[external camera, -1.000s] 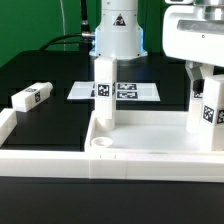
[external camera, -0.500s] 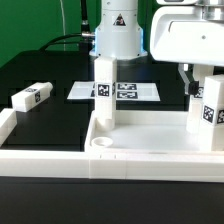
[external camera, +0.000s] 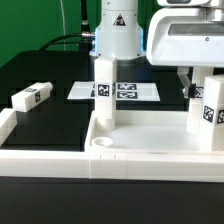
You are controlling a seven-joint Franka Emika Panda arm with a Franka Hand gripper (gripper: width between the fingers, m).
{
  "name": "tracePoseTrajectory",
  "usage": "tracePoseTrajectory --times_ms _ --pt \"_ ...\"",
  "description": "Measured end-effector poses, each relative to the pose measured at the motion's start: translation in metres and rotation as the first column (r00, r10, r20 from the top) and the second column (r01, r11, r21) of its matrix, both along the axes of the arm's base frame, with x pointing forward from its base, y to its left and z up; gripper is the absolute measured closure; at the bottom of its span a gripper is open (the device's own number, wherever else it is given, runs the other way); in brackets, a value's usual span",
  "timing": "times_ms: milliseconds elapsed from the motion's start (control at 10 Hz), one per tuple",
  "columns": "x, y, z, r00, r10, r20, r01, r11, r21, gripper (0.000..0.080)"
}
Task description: Assemble desk
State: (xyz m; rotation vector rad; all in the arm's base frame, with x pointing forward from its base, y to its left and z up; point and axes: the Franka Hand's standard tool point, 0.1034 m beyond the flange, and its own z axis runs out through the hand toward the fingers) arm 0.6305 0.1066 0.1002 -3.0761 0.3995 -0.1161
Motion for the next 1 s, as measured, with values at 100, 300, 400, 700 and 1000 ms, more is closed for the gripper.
tracePoseTrajectory --times_ms 100,300,400,700,1000 --pt "0.0 -0.0003 0.0 0.997 0.072 0.002 -0.072 0.997 -0.009 0.015" --pt "0.0001 -0.0011 0.0 0.982 0.189 0.002 -0.189 0.982 -0.025 0.015" --pt "0.0002 -0.0022 0.0 0.963 0.268 0.001 -0.268 0.963 -0.036 0.015" --pt "0.0007 -0.0045 0.0003 0.899 0.439 -0.008 -0.438 0.896 -0.068 0.015" --pt "0.001 -0.0067 0.0002 0.841 0.541 -0.02 -0.54 0.837 -0.087 0.0258"
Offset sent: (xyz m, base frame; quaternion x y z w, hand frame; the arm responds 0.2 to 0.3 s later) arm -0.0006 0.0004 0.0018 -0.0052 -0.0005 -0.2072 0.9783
